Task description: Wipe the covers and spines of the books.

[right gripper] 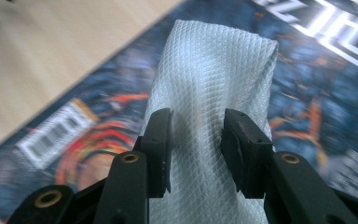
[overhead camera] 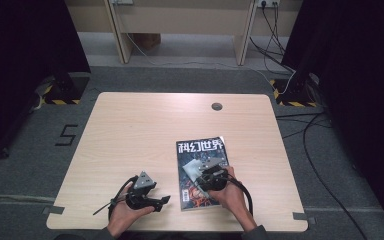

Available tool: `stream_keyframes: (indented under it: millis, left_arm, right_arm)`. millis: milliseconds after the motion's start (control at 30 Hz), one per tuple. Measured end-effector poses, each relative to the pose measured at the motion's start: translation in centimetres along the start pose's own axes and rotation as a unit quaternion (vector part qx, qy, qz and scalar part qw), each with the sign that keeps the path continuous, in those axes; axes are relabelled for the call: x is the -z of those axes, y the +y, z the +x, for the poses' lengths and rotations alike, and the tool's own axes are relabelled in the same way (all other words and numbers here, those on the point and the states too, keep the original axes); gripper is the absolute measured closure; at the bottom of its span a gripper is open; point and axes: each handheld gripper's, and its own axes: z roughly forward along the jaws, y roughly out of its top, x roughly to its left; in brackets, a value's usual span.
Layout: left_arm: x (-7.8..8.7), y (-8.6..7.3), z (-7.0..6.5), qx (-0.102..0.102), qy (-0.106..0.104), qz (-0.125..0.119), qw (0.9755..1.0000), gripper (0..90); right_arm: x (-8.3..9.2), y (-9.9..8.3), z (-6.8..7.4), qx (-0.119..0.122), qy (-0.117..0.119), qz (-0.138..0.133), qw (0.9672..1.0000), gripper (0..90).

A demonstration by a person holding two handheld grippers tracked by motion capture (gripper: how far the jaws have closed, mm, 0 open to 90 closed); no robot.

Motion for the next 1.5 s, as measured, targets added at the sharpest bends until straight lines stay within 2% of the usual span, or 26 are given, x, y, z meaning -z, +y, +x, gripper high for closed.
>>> stream_keyframes:
  millis: [67,167,267,300,333,400,467,500,600,700,767,867,967,1067,1167,1333,1467,1500]
  left_arm:
    - [0.0,-0.1,0.1,0.001,0.002,0.002,1.0000,24.7]
    - [0.0,0.0,0.2,0.004,0.002,0.001,1.0000,24.3]
    - [0.0,0.0,0.4,0.007,0.007,0.000,1.0000,23.9]
    - [0.0,0.0,0.4,0.007,0.007,0.000,1.0000,23.7]
    - [0.0,0.0,0.4,0.010,0.008,-0.001,0.9999,23.6]
    - [0.0,0.1,0.4,0.009,0.009,-0.001,0.9999,23.5]
    - [0.1,0.0,0.5,0.013,0.012,0.001,0.9998,22.9]
    - [0.1,0.0,0.5,0.013,0.012,0.001,0.9998,22.8]
    - [0.3,0.2,1.0,0.016,0.028,-0.007,0.9994,22.8]
    - [0.6,0.1,1.4,0.022,0.033,-0.009,0.9992,22.6]
    - [0.7,0.2,1.7,0.027,0.036,-0.011,0.9989,22.5]
    - [1.0,0.2,2.3,0.034,0.043,-0.015,0.9984,22.5]
    - [1.2,0.2,2.8,0.042,0.044,-0.019,0.9980,22.5]
    - [1.5,0.2,3.7,0.055,0.056,-0.023,0.9966,22.5]
    - [1.7,0.2,4.1,0.063,0.059,-0.025,0.9959,22.5]
    - [1.6,0.1,3.9,0.060,0.057,-0.023,0.9963,22.5]
    - [1.4,0.1,3.8,0.057,0.054,-0.020,0.9967,22.6]
    - [1.5,0.1,3.8,0.056,0.054,-0.019,0.9968,22.6]
  right_arm:
    - [0.2,-0.3,-0.4,-0.007,-0.005,0.002,1.0000,63.4]
    - [0.3,-0.4,-0.2,-0.004,-0.009,0.001,1.0000,64.2]
    - [0.5,-0.5,1.3,0.012,0.002,0.000,0.9999,64.4]
    - [0.5,-0.5,1.3,0.012,0.002,0.000,0.9999,64.4]
    - [0.4,-0.4,2.3,0.017,0.012,-0.003,0.9998,64.4]
    - [0.4,-0.4,2.9,0.025,0.016,-0.004,0.9996,64.5]
    - [0.3,-0.2,4.5,0.039,0.032,-0.005,0.9987,64.5]
    - [0.3,-0.2,4.5,0.039,0.032,-0.005,0.9987,64.5]
    - [0.2,0.0,6.2,0.055,0.049,-0.007,0.9973,64.5]
    - [0.2,0.1,6.8,0.061,0.054,-0.008,0.9966,64.5]
    - [0.2,0.0,6.8,0.066,0.051,-0.010,0.9964,64.1]
    - [0.1,0.0,6.4,0.057,0.062,-0.012,0.9964,63.1]
    - [0.3,-0.2,5.9,0.055,0.052,-0.008,0.9971,63.3]
    - [0.4,-0.1,6.3,0.057,0.051,-0.003,0.9971,64.1]
    - [0.5,-0.2,7.3,0.065,0.067,-0.001,0.9956,64.2]
    - [0.7,-0.3,8.2,0.074,0.078,-0.001,0.9942,64.1]
    - [0.8,-0.5,7.6,0.069,0.087,-0.002,0.9938,63.8]
    - [0.9,-0.7,6.8,0.061,0.081,0.002,0.9948,63.5]
